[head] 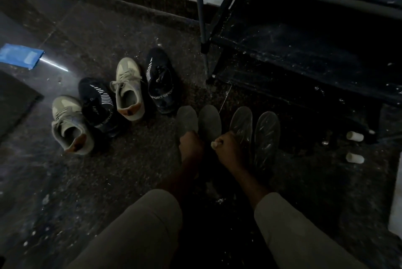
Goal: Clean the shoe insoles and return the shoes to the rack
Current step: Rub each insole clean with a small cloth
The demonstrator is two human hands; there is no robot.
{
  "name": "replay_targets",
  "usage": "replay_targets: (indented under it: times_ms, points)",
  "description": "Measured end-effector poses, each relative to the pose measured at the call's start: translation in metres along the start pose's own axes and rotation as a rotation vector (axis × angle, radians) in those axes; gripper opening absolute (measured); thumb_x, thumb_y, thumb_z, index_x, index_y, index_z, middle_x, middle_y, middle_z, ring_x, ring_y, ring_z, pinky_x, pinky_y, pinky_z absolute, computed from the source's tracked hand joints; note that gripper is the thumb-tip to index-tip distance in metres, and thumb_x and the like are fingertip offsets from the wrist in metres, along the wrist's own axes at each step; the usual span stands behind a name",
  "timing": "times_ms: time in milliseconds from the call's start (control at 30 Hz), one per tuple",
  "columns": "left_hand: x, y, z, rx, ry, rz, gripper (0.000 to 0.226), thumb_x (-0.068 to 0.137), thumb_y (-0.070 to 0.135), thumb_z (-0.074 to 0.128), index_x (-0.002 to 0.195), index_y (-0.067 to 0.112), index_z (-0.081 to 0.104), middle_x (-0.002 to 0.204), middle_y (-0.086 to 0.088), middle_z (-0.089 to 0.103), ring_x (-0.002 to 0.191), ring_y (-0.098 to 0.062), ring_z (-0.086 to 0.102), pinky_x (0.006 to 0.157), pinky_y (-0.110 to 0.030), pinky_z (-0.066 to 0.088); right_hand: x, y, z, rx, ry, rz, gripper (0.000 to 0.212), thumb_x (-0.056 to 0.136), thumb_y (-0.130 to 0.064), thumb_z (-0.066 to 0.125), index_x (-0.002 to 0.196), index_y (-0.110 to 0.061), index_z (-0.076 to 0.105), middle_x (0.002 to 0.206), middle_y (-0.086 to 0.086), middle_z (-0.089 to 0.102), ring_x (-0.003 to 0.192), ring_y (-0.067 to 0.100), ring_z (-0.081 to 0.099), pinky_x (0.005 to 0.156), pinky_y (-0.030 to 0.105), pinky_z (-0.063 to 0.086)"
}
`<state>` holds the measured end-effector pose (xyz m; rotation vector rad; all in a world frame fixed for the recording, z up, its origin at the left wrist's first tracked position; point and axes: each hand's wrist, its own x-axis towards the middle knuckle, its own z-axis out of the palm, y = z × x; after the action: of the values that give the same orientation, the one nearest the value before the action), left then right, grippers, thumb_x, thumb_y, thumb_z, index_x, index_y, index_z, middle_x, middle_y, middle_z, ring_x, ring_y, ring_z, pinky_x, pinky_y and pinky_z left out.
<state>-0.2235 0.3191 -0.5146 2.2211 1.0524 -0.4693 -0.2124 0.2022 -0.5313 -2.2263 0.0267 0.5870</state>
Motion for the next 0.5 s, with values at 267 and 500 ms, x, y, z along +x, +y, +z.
replay_targets:
  times_ms: [267,500]
  points:
    - [-0.004,0.005,-0.001,-0.007,0.020,-0.012,0.028,0.094,0.020,0.058,0.116,0.002,0.064,0.123,-0.024,0.062,0.117,-0.041,0.059,0.093,-0.041,0.048,-0.003,0.001,0.001,-0.021,0.014,0.020,0.025,0.088,-0.010,0.065,0.064,-0.009,0.064,0.100,0.015,0.058,0.086,0.031,0.062,0.074,0.034,0.044]
    - [-0.019,0.007,-0.003,0.003,0.067,0.072,0.028,0.097,0.022,0.058,0.120,0.006,0.061,0.123,-0.021,0.063,0.115,-0.041,0.061,0.093,-0.043,0.049,-0.010,0.010,-0.018,0.000,0.177,-0.035,0.023,0.084,-0.016,0.053,0.062,-0.016,0.061,0.086,0.009,0.062,0.079,0.025,0.058,0.074,0.034,0.047]
